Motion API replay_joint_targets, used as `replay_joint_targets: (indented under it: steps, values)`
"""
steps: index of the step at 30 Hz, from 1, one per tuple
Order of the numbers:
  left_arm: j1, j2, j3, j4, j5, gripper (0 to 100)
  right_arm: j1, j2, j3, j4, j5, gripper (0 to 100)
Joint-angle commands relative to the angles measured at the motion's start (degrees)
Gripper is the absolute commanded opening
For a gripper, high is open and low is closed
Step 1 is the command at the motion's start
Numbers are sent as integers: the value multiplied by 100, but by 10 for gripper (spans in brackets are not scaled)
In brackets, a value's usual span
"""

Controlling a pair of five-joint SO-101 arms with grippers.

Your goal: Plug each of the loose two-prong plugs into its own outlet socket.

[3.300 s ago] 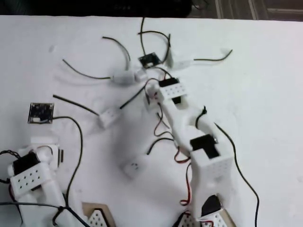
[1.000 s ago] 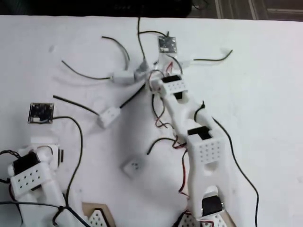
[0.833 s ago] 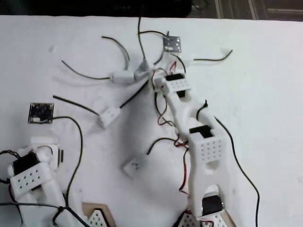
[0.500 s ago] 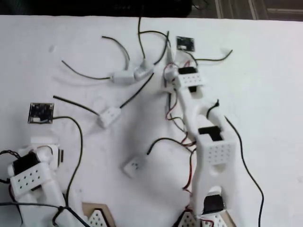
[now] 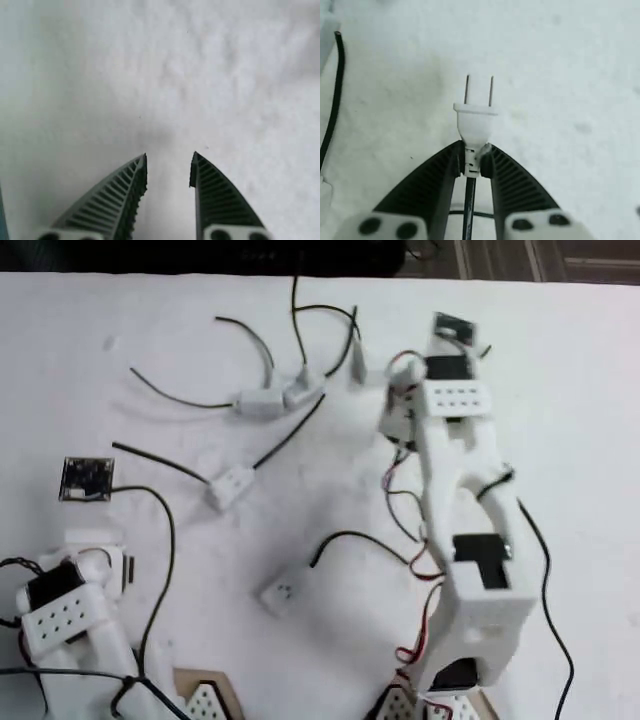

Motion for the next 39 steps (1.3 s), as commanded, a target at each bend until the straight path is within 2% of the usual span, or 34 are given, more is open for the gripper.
replay_joint_targets:
  steps: [1,4,7,20,27,30,34,36,39]
  values:
    - [-4,-119,0,-70,-35,158,549,-734,-79,752,-527,17]
    - [-4,-119,0,-70,-35,158,857,-980,-79,1191,-1415,17]
    - [-4,-119,0,-70,-35,157,1112,-1130,176,1314,-1899,17]
    - [-4,-119,0,-70,-35,157,1033,-1640,1046,1279,-1881,22]
    - [-4,-119,0,-70,-35,157,356,-2158,1477,1279,-1697,224]
    - [-4,-119,0,-70,-35,157,119,-2448,1635,1279,-1653,240]
    - [-4,-119,0,-70,-35,157,110,-2782,1670,1279,-738,240]
    - [-4,-119,0,-70,-35,156,171,-2932,1688,1279,229,240]
    - [-4,-119,0,-70,-35,156,479,-3108,1688,1279,2207,240]
